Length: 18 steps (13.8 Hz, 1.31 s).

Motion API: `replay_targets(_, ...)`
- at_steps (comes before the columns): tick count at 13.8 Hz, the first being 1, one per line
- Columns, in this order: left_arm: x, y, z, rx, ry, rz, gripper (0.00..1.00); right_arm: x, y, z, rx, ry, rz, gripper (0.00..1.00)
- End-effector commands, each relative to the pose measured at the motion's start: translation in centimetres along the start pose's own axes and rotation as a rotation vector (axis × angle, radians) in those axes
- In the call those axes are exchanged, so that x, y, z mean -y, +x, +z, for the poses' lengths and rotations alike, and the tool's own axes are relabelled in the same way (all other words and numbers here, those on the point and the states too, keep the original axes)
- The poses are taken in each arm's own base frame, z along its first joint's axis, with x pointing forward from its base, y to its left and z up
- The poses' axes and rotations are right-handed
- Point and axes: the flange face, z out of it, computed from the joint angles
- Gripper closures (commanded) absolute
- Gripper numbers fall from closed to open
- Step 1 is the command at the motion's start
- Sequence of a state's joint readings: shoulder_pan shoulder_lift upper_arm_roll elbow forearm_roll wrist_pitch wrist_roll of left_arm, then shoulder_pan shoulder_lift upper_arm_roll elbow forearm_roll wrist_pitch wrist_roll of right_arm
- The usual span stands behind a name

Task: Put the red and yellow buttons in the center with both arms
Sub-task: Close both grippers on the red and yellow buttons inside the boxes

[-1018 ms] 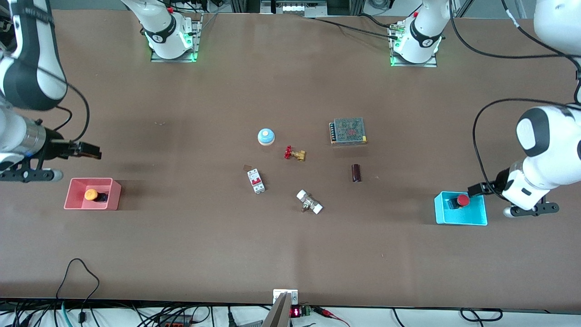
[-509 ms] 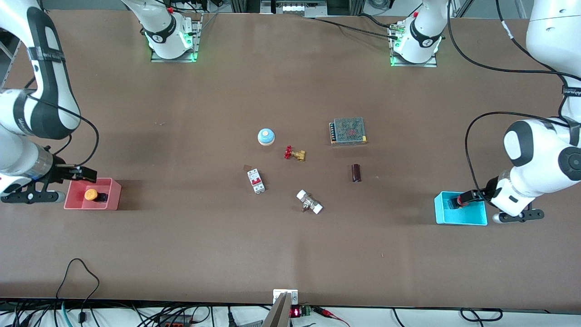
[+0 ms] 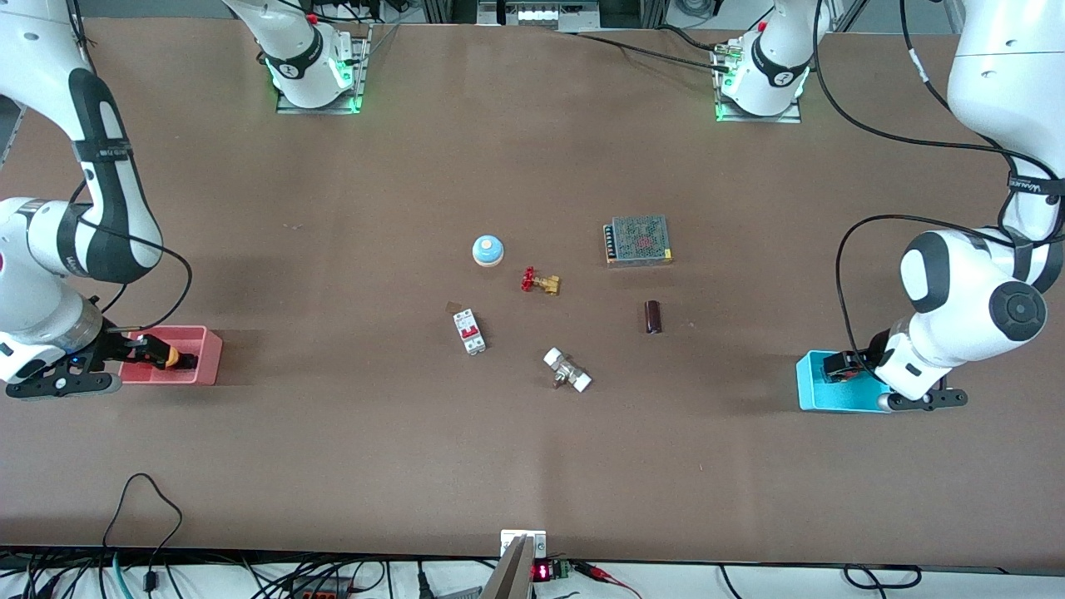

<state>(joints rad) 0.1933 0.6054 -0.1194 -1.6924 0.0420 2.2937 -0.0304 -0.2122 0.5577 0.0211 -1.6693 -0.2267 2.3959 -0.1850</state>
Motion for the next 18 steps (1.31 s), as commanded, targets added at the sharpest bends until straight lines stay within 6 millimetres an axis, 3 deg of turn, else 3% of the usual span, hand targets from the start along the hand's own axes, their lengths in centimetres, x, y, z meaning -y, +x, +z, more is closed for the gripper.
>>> replay_targets(1,0.0,0.2,0.6,0.006,0.014,0.040,0.00,-0.6,-0.3,0.4,-0.007,0.003,0.008,0.00)
replay_targets(7,0.2,0.3,1.2,0.011,0.015,0.040,0.00,0.1,-1.2,1.5,0.030,0.117,0.089,0.00)
replay_targets(13,1.2,0.1,2.9,0.033,0.064,0.071,0.00,0.9,-1.6,3.7,0.056,0.132,0.046,0.00)
replay_targets(18,1.1,0.2,3.7,0.020,0.060,0.072,0.00,1.1,-1.6,4.5,0.051,0.132,0.032,0.00)
